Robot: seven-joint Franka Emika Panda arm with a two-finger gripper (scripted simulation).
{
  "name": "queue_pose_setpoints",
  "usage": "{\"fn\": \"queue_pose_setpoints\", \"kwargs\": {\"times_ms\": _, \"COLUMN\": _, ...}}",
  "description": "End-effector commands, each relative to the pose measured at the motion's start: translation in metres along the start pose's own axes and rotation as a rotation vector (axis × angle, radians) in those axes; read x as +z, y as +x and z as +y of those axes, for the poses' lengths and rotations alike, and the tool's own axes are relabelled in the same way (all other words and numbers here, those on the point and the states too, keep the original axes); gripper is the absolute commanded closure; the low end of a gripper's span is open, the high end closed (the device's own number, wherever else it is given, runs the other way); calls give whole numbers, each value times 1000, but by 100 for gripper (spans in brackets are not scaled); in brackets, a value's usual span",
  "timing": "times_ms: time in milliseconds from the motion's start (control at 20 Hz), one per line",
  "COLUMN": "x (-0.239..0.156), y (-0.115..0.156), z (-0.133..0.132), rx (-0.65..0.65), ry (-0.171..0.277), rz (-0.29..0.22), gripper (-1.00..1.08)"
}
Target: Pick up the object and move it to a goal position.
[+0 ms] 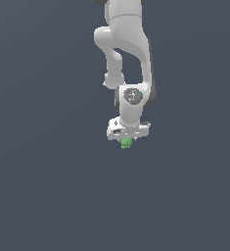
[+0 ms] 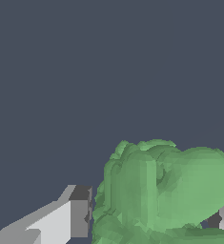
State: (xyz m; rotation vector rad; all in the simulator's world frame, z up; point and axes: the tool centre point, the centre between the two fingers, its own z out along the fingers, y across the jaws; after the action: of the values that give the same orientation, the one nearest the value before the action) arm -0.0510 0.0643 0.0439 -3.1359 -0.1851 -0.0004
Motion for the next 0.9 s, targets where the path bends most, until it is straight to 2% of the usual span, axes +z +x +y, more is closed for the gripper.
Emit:
{"fn": "queue_pose_setpoints", "kwargs": {"times_ms": 0, "x": -5, "y": -1, "z": 4, "rx": 1, "ry": 0, "rz": 1, "gripper": 108}}
{"fn": "queue_pose_setpoints", "kwargs": {"times_ms": 400, "x": -44, "y": -10, "z": 34, "rx": 1, "ry": 0, "rz": 1, "gripper": 108}}
{"fn": "queue_pose_setpoints", "kwargs": {"times_ms": 850, "x": -125, "y": -28, "z": 95, "rx": 1, "ry": 2, "rz": 1, "gripper": 108}}
